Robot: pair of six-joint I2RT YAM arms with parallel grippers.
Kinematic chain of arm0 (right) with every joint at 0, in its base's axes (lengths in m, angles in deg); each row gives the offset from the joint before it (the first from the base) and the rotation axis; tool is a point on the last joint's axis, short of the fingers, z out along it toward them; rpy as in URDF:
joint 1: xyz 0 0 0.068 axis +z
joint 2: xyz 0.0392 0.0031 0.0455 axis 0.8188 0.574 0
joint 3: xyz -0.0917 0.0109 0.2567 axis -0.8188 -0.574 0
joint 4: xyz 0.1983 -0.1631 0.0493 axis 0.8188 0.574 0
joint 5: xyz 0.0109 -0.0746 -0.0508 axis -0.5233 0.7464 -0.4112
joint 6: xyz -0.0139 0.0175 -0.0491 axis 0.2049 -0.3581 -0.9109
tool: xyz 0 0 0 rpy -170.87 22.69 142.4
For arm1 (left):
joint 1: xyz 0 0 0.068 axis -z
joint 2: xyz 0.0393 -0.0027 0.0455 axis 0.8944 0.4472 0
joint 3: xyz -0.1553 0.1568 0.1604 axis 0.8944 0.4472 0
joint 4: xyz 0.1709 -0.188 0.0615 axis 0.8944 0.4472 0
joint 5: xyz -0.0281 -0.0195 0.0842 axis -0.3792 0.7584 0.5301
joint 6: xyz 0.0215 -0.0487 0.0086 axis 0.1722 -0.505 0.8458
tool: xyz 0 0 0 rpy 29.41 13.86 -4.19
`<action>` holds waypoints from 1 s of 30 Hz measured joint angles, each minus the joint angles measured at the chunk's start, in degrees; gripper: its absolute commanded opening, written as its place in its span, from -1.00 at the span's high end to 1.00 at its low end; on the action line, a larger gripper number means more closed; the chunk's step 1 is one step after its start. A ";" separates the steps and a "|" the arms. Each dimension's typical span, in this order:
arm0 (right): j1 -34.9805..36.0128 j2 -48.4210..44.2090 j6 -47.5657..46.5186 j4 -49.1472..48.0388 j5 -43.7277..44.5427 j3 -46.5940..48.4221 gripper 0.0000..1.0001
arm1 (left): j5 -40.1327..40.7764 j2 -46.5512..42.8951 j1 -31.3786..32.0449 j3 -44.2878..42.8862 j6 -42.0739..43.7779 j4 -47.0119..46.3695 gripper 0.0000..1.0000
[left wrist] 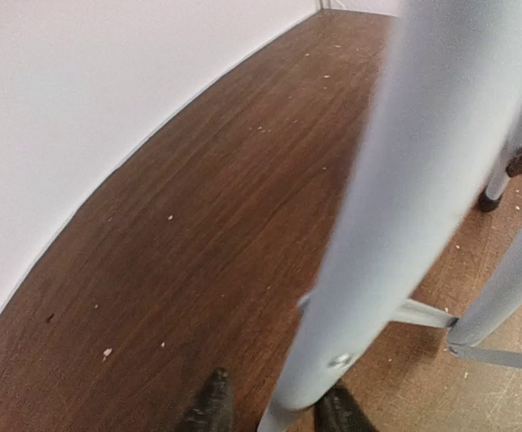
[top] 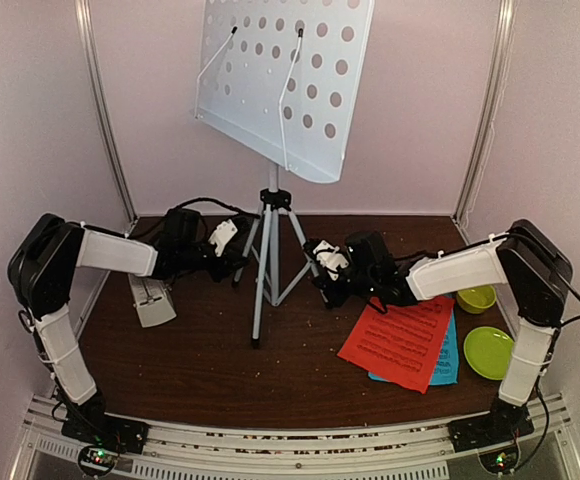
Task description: Set up the instrument practice props
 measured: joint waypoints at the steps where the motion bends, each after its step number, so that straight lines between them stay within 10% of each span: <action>1: 0.31 -0.13 -0.09 -0.57 0.50 -0.46 1.00 | 0.50 -0.68 -0.24 0.55 -0.85 0.09 0.13; 5: 1.42 -1.01 -0.57 -2.01 2.25 -2.27 1.00 | 5.92 -6.27 -1.36 5.42 -4.94 -1.81 -0.36; 19: 2.93 -1.95 2.60 -5.53 6.78 -5.27 1.00 | 17.33 -22.18 17.66 30.86 -19.45 -18.64 -0.32; 26: 4.42 -2.38 4.63 -7.96 9.42 -7.10 1.00 | 20.59 -10.56 24.65 27.36 -22.56 -24.68 -0.07; 30: 4.94 -2.99 5.51 -8.20 11.28 -7.96 1.00 | 25.00 -8.20 26.01 25.75 -23.58 -25.51 0.39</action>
